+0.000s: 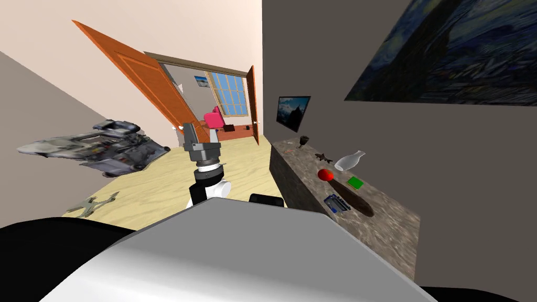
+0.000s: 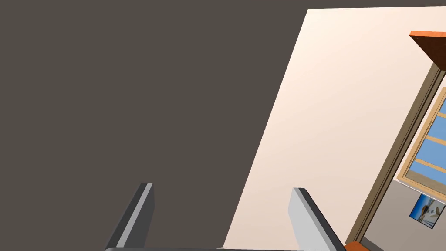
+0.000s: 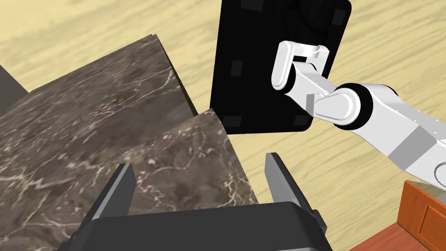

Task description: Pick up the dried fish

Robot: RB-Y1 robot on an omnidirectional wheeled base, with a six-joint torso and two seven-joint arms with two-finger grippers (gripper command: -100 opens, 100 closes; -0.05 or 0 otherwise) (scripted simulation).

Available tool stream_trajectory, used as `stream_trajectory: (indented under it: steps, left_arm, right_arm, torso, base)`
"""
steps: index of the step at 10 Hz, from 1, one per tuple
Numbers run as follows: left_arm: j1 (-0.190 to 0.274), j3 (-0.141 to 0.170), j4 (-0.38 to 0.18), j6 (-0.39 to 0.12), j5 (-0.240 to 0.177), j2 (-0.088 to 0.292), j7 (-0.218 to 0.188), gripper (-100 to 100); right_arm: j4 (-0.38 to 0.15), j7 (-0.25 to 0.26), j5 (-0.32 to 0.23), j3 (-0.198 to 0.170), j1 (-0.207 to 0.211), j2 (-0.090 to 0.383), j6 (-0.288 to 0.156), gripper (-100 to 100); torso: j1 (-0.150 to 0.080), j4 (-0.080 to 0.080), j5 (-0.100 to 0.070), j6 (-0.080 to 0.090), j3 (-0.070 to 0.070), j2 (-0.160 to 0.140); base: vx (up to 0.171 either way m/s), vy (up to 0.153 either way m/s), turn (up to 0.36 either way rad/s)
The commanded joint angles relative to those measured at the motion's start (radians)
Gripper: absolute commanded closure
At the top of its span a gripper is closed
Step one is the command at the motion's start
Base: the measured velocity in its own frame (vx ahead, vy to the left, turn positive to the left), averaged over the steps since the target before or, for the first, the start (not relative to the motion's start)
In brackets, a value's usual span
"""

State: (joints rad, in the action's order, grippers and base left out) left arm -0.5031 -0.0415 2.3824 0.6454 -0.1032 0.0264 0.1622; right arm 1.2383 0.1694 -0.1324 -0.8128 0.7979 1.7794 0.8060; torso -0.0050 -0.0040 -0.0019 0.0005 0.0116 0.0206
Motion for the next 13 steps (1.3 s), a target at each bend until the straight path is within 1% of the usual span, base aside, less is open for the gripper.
stream_trajectory:
  steps: [1, 3, 5, 8, 9, 10, 11, 13]
  left_arm:
    - [0.0, 0.0, 0.0, 0.0, 0.0, 0.0, 0.0, 0]
    - [0.0, 0.0, 0.0, 0.0, 0.0, 0.0, 0.0, 0]
    - [0.0, 0.0, 0.0, 0.0, 0.0, 0.0, 0.0, 0]
    - [0.0, 0.0, 0.0, 0.0, 0.0, 0.0, 0.0, 0]
    - [0.0, 0.0, 0.0, 0.0, 0.0, 0.0, 0.0, 0]
    - [0.0, 0.0, 0.0, 0.0, 0.0, 0.0, 0.0, 0]
    - [0.0, 0.0, 0.0, 0.0, 0.0, 0.0, 0.0, 0]
    - [0.0, 0.0, 0.0, 0.0, 0.0, 0.0, 0.0, 0]
  right_arm:
    - [-0.014, 0.005, 0.02, 0.007, 0.023, 0.048, 0.008, -100]
    - [-0.064, -0.011, 0.017, 0.026, 0.042, 0.111, 0.038, -100]
    - [-0.085, -0.024, 0.015, 0.042, 0.056, 0.15, 0.072, -100]
    - [-0.081, -0.034, 0.014, 0.059, 0.067, 0.173, 0.114, -100]
    - [-0.082, -0.033, 0.014, 0.056, 0.065, 0.171, 0.105, -100]
    - [-0.082, -0.034, 0.013, 0.057, 0.065, 0.171, 0.108, 0]
    - [-0.087, -0.029, 0.002, 0.059, 0.061, 0.141, 0.093, -100]
    - [-0.094, -0.023, -0.012, 0.061, 0.057, 0.101, 0.074, -100]
  torso:
    - [0.0, 0.0, 0.0, 0.0, 0.0, 0.0]
    - [0.005, 0.0, 0.001, 0.0, 0.0, 0.0]
    - [0.007, -0.001, 0.001, 0.0, 0.003, 0.005]
    - [0.014, -0.002, 0.003, 0.001, 0.006, 0.009]
    - [0.015, -0.002, 0.003, 0.001, 0.004, 0.006]
    - [0.012, 0.0, 0.003, 0.002, -0.001, -0.003]
    - [0.01, 0.002, 0.002, 0.003, -0.005, -0.009]
    - [0.007, 0.003, 0.001, 0.003, -0.008, -0.015]
  base:
    - [0.152, -0.027, 0.153]
    - [0.196, 0.002, 0.256]
    - [0.27, 0.032, 0.253]
    - [0.284, 0.086, 0.147]
    - [0.091, 0.041, 0.019]
    - [0.021, 0.007, 0.001]
    - [0.003, -0.001, 0.046]
    - [-0.017, -0.014, 0.054]
